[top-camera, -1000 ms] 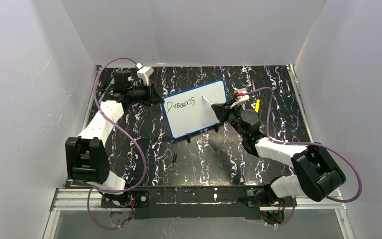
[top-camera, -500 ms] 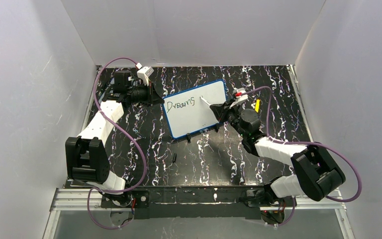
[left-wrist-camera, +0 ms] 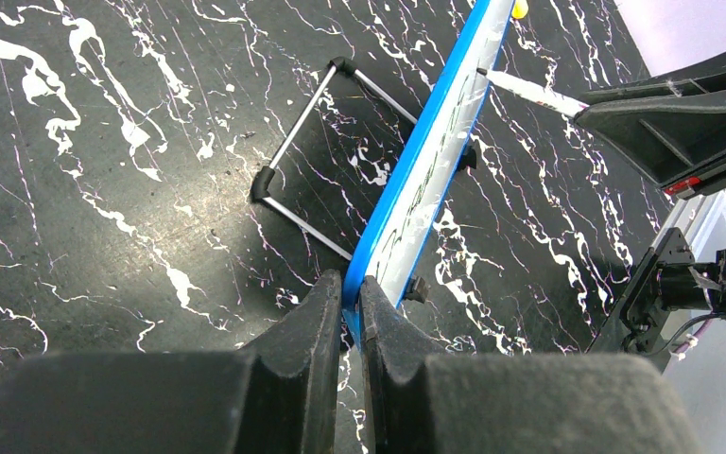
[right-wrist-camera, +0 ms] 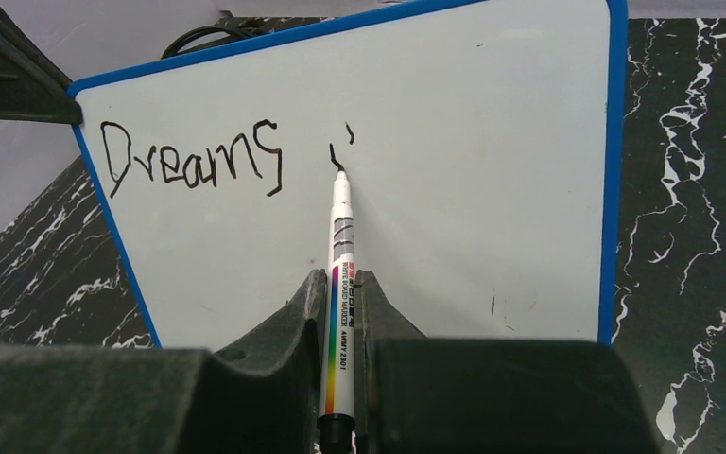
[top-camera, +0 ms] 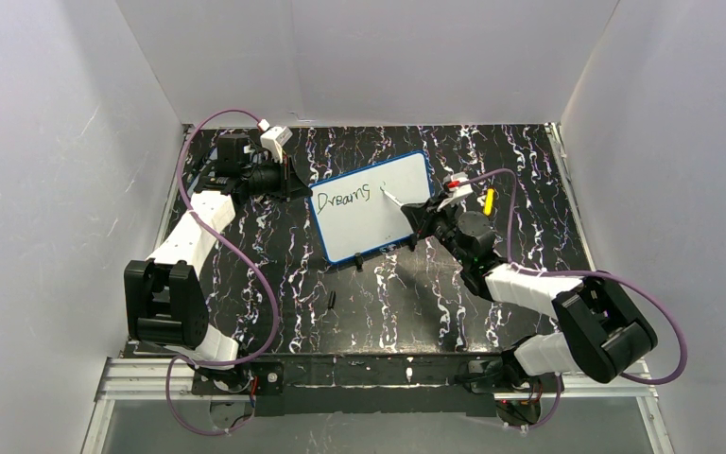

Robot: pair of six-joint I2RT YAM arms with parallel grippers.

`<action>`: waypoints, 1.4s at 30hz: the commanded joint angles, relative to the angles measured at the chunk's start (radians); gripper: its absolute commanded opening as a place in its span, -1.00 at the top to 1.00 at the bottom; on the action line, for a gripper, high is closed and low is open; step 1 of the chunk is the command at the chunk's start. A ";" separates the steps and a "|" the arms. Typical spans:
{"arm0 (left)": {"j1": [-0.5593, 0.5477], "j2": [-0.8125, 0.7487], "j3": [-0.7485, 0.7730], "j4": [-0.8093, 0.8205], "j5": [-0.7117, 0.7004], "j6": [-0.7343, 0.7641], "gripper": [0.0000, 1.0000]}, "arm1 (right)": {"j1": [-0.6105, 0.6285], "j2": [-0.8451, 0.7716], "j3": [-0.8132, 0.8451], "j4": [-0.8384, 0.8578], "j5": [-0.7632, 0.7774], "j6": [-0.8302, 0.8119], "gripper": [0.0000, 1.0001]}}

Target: Write a sentence on the whiteboard

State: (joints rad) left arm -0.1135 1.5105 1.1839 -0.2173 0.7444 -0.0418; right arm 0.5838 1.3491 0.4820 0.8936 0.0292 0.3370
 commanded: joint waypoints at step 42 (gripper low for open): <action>-0.005 -0.037 0.000 -0.008 0.030 -0.003 1.00 | -0.003 -0.047 -0.021 -0.010 0.127 -0.031 0.97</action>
State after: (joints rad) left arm -0.1135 1.5105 1.1839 -0.2173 0.7448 -0.0422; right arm 0.5838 1.3312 0.4606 0.8936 0.0864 0.3321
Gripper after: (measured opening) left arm 0.086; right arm 0.186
